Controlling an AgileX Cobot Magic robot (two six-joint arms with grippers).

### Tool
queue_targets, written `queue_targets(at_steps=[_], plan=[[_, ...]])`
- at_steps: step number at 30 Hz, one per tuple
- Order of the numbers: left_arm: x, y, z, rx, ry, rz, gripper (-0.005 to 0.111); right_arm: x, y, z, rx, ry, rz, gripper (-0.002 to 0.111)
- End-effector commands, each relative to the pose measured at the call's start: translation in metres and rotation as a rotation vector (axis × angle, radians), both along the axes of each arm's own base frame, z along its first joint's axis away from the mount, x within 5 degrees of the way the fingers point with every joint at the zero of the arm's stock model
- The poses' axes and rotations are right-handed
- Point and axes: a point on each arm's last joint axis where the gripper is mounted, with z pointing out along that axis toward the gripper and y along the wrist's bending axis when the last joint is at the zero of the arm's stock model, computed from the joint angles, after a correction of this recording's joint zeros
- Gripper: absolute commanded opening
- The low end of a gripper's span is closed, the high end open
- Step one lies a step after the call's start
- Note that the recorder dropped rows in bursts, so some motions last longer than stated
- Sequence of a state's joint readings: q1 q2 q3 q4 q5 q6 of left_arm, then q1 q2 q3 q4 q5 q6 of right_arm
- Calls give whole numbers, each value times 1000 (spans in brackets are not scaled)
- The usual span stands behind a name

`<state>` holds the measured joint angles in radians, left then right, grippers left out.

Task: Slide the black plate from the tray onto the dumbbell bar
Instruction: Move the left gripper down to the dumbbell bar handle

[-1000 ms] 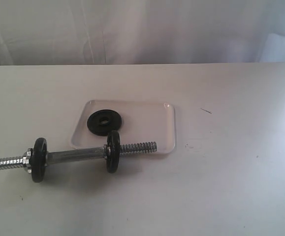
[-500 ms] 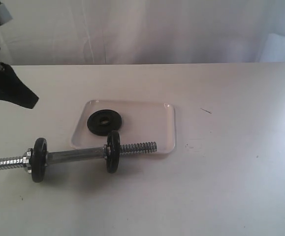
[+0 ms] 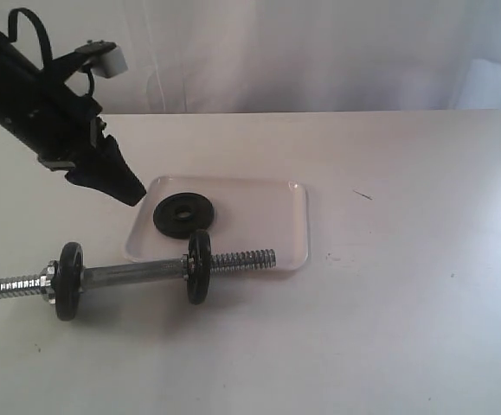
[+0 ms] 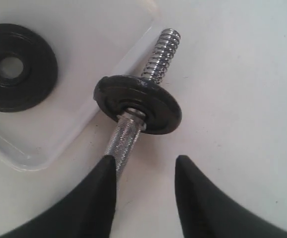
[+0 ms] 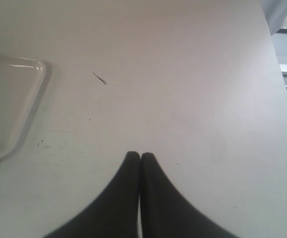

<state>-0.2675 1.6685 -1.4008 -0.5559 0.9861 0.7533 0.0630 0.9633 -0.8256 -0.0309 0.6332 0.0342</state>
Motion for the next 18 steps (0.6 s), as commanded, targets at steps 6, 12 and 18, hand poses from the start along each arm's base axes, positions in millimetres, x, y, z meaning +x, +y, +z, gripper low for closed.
queue_targets(at_steps=[6,12,18], plan=[[23,-7,-47,37,17,-133,44,13,0,-9,-12,37,4,0],[32,-11,-73,31,50,-162,57,14,0,-12,-13,52,4,0],[38,-18,-91,-32,56,-220,66,14,0,-12,-13,52,4,0]])
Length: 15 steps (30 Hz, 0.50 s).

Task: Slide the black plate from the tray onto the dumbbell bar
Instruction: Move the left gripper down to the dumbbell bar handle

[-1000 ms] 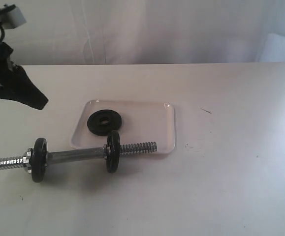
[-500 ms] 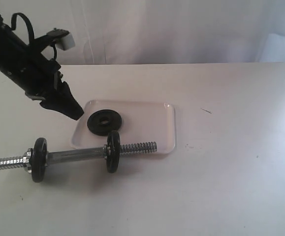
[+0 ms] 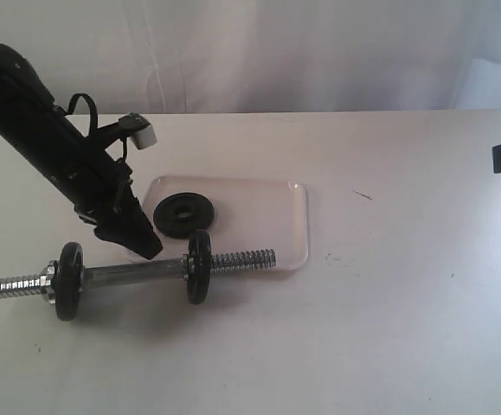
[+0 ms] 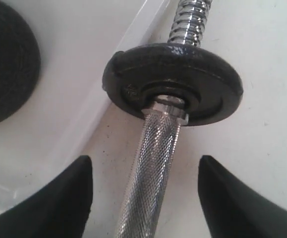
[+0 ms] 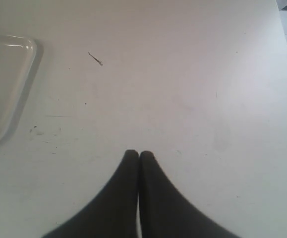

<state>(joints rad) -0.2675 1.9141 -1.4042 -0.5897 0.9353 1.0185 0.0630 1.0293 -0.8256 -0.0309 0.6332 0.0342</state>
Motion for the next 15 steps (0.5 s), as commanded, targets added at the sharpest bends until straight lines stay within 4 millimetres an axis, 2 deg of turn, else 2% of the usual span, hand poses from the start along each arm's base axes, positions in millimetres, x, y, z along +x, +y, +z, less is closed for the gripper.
queue_targets(at_steps=[1,6,8,11,15], plan=[[2,-9,-10,-83,31,-40,66,1,-1,2,-9,-14,4,0],[-1,-14,-20,-93,42,-128,64,1,-1,2,-9,-13,4,0],[-7,-26,-21,-77,12,-202,60,1,-1,2,-9,-13,4,0],[-8,-29,-30,77,-47,-253,60,1,-1,1,-9,-8,4,0],[-12,-38,-34,96,-47,-268,60,1,-1,1,-9,-11,4,0]])
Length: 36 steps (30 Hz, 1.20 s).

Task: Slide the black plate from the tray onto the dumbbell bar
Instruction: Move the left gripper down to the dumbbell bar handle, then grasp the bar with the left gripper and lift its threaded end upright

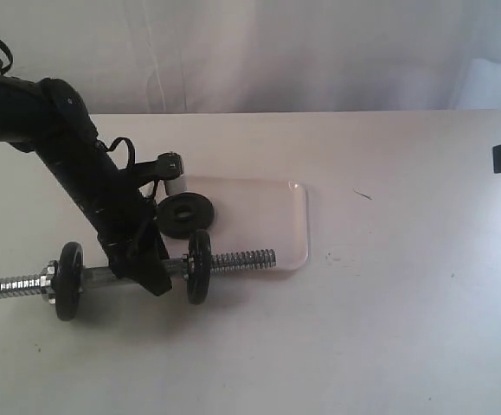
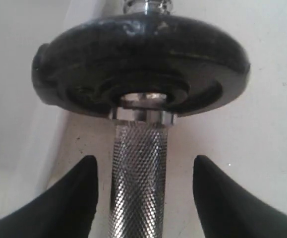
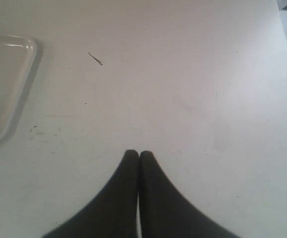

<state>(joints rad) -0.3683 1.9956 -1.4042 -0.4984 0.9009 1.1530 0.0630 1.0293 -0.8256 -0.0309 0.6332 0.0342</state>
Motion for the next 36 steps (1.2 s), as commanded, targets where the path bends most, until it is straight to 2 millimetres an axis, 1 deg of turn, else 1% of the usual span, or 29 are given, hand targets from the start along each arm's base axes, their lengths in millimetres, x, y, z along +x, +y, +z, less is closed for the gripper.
queue_targets(at_steps=[1,3,6,12,20,22,24,26,28,31,32,33,36], plan=[[-5,-13,1,8,-11,-32,60,1,-1,1,-9,-11,4,0],[-9,-20,1,4,-16,-49,60,1,-1,1,-9,-11,4,0],[-9,-20,-1,18,-20,-53,60,1,-1,1,-9,-9,4,0],[-7,-18,-12,57,-5,-61,60,1,-1,1,-9,-9,4,0],[-4,-22,-25,32,18,-36,60,1,-1,1,-9,-9,4,0],[-4,-22,-28,39,22,-44,60,1,-1,1,-9,-9,4,0],[-4,-22,-28,41,23,-49,57,1,-1,1,-9,-9,4,0],[-5,-21,-28,49,20,-62,50,1,-1,1,-9,-9,4,0],[-5,-19,-29,64,19,-76,40,1,-1,1,-9,-9,4,0],[-7,-16,-30,96,31,-108,17,1,-1,1,-9,-11,4,0],[-8,-15,-30,106,34,-118,7,1,-1,1,-9,-12,4,0],[-8,-14,-31,117,31,-129,0,1,-1,1,-9,-12,4,0],[-8,-13,-31,124,30,-134,0,1,-1,1,-9,-12,4,0]])
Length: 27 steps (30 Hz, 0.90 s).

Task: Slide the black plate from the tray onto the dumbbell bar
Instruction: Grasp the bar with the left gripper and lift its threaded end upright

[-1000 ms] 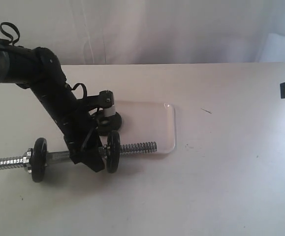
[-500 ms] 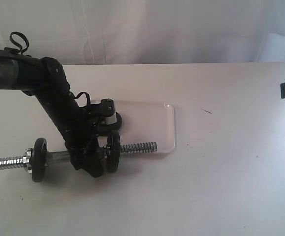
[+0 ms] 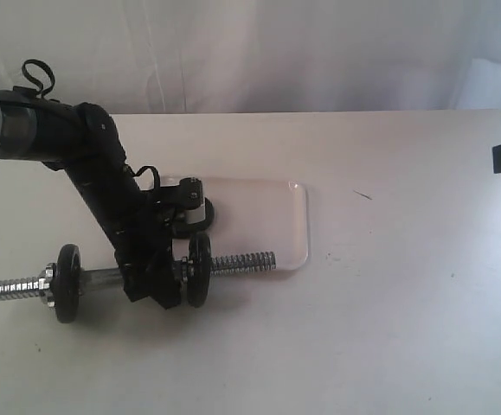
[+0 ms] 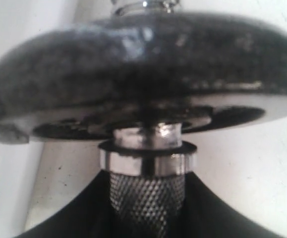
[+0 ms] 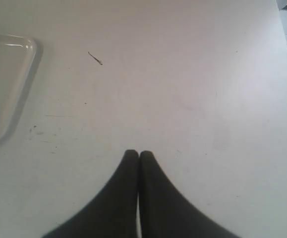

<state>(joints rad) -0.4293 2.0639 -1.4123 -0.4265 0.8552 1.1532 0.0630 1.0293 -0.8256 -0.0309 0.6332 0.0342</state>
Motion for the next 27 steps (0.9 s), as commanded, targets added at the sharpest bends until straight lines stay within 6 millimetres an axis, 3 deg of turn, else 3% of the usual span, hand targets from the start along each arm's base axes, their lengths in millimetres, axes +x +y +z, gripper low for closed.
queue_targets(at_steps=[1,9,15,27], plan=[[-5,5,-3,50,39,-53,0,1,-1,1,-9,-12,4,0],[-5,5,-3,49,31,-56,0,4,-1,-1,-10,-5,4,0],[-9,5,12,34,25,-76,0,16,2,-10,-1,18,21,0],[-5,18,19,15,39,-35,0,24,9,-10,45,-26,89,0]])
